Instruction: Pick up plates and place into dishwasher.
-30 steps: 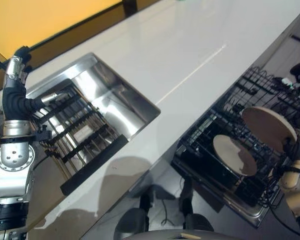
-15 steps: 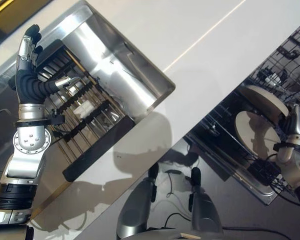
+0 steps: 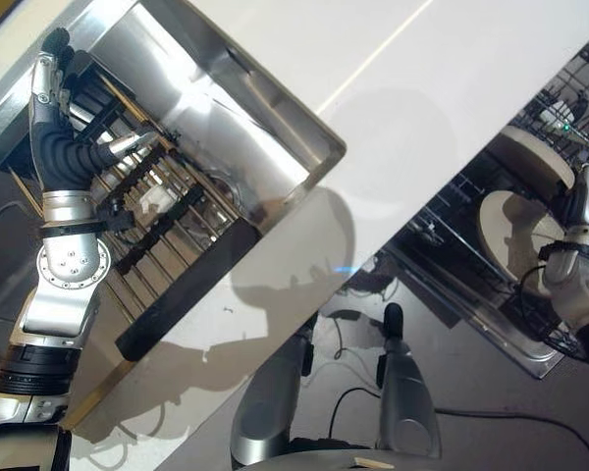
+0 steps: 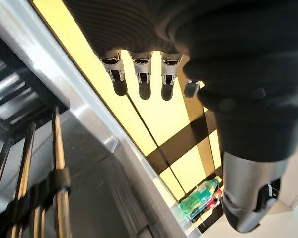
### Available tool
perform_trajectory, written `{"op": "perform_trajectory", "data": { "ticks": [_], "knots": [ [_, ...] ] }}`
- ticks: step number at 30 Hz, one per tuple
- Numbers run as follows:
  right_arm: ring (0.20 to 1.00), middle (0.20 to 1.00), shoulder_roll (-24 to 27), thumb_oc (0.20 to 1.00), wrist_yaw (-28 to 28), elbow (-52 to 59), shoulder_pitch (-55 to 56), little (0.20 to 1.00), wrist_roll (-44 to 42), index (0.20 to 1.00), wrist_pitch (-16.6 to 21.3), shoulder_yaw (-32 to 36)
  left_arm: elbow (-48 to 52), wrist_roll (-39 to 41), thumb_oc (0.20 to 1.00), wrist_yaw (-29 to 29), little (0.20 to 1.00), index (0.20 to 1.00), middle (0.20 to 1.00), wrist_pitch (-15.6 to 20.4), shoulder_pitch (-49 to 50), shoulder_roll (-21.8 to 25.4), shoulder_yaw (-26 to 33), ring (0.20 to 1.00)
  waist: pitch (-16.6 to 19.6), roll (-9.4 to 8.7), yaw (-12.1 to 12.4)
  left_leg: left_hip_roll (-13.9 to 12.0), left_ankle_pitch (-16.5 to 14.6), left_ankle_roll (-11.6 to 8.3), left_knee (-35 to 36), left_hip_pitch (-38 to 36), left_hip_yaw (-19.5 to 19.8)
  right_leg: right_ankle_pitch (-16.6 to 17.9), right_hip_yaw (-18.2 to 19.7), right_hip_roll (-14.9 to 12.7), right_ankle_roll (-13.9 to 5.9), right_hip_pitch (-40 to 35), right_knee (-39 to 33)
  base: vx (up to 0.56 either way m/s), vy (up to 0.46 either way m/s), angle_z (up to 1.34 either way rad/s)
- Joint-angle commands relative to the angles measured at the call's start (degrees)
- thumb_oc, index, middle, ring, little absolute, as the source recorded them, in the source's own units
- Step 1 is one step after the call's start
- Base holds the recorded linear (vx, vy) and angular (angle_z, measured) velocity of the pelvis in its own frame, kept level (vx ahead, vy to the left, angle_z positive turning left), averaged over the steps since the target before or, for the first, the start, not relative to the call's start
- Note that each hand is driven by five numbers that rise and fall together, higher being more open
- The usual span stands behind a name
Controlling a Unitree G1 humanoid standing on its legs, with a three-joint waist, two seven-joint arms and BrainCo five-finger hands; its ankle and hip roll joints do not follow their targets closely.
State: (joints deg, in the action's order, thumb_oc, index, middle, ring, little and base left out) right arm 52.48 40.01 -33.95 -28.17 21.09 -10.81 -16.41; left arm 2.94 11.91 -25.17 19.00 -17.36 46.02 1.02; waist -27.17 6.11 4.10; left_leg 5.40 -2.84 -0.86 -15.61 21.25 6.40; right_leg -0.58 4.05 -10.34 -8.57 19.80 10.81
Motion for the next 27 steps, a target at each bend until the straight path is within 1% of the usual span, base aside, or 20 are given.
{"op": "perform_trajectory", "data": {
  "ticks": [1,5,7,8,9,11,13,19,23,27],
  "knots": [
    [0.200,0.200,2.70,0.200,-2.75,-4.13,-1.90,0.200,-2.98,0.200,-0.82,-4.68,0.97,-2.77,1.000,-2.90,1.000,1.000,1.000,0.96,-2.52,1.05,0.40,1.000,1.02,0.30,-0.53,-0.22,-3.66,-4.03,-8.52,8.26,2.00,1.06,0.46,-4.29,-0.64,2.79,1.74,-0.05,0.032,-0.01],
    [0.200,0.200,2.65,0.200,-2.93,-6.63,-3.32,0.200,-4.34,0.200,-0.70,-4.98,1.30,-2.29,1.000,-3.58,1.000,1.000,1.000,0.24,-3.15,1.06,0.05,1.000,0.26,1.37,-0.82,0.53,-3.50,-3.46,-8.72,8.19,1.77,0.90,0.52,-4.14,-0.28,3.98,3.27,-0.03,0.047,-0.03],
    [0.200,0.200,2.41,0.200,-2.91,-6.69,-3.00,0.200,-4.63,0.200,-1.17,-4.69,1.55,-1.95,1.000,-3.62,1.000,1.000,1.000,-0.26,-3.13,1.02,0.04,1.000,0.10,1.60,-0.98,0.75,-3.61,-3.25,-9.02,8.02,1.60,0.74,0.52,-4.06,-0.07,4.07,3.79,0.00,0.017,0.00],
    [0.316,0.316,2.25,0.316,-2.78,-6.60,-2.82,0.316,-4.72,0.316,-1.20,-4.34,1.56,-1.82,1.000,-3.38,1.000,1.000,1.000,-0.14,-2.76,0.76,0.27,1.000,0.06,1.76,-1.00,0.90,-3.60,-3.11,-9.08,7.83,1.54,0.65,0.47,-3.94,0.03,4.16,4.17,0.00,0.000,0.00],
    [0.485,0.485,2.19,0.485,-2.88,-6.46,-2.67,0.485,-4.61,0.485,-1.27,-3.98,1.73,-1.70,1.000,-3.18,1.000,1.000,1.000,-0.17,-2.48,0.65,0.45,1.000,0.07,1.81,-1.01,1.01,-3.62,-3.03,-9.06,7.61,1.55,0.61,0.43,-3.89,0.07,4.11,4.30,0.00,0.000,0.00],
    [1.000,1.000,1.96,1.000,-3.29,-5.91,-2.13,1.000,-3.93,1.000,-1.67,-3.07,1.83,-1.55,1.000,-2.73,1.000,1.000,1.000,-0.14,-2.00,0.30,0.75,1.000,0.14,1.85,-1.21,1.31,-3.67,-2.83,-8.97,6.94,1.44,0.58,0.48,-3.66,0.22,3.87,4.48,0.00,0.000,0.00],
    [1.000,1.000,1.86,1.000,-3.49,-5.80,-2.09,1.000,-3.78,1.000,-1.89,-2.79,1.99,-1.67,1.000,-2.66,1.000,1.000,1.000,-0.31,-1.94,-0.10,0.75,1.000,0.18,1.88,-1.29,1.41,-3.69,-2.73,-8.83,6.56,1.38,0.57,0.54,-3.62,0.29,3.67,4.46,0.00,0.000,0.00],
    [1.000,1.000,1.63,1.000,-3.99,-4.11,-0.20,1.000,-2.88,1.000,-1.37,-0.21,2.44,-0.57,1.000,-1.66,1.000,1.000,1.000,-1.33,-0.87,-0.28,1.68,1.000,1.85,1.61,-1.69,1.15,-3.46,-2.45,-7.14,3.83,1.26,0.70,0.69,-3.35,0.23,1.72,3.63,0.01,0.002,-0.04],
    [1.000,1.000,1.60,1.000,-5.32,-1.96,1.49,1.000,-2.07,1.000,-1.77,1.93,2.73,-0.07,1.000,-0.99,1.000,1.000,1.000,-2.11,0.06,-0.44,2.55,1.000,3.27,1.27,-1.87,0.95,-3.30,-2.41,-5.73,1.81,1.31,0.76,0.68,-3.27,0.07,0.01,2.70,0.00,-0.004,-0.01],
    [1.000,1.000,1.53,1.000,-6.52,-0.29,3.03,1.000,-1.81,1.000,-1.22,4.07,2.60,0.33,1.000,0.14,1.000,1.000,1.000,-2.29,1.35,-0.78,3.65,1.000,4.92,0.91,-1.94,0.65,-3.28,-2.37,-4.50,-0.24,1.46,0.80,0.61,-3.17,-0.04,-1.71,1.84,0.02,-0.010,-0.02]
  ]
}}
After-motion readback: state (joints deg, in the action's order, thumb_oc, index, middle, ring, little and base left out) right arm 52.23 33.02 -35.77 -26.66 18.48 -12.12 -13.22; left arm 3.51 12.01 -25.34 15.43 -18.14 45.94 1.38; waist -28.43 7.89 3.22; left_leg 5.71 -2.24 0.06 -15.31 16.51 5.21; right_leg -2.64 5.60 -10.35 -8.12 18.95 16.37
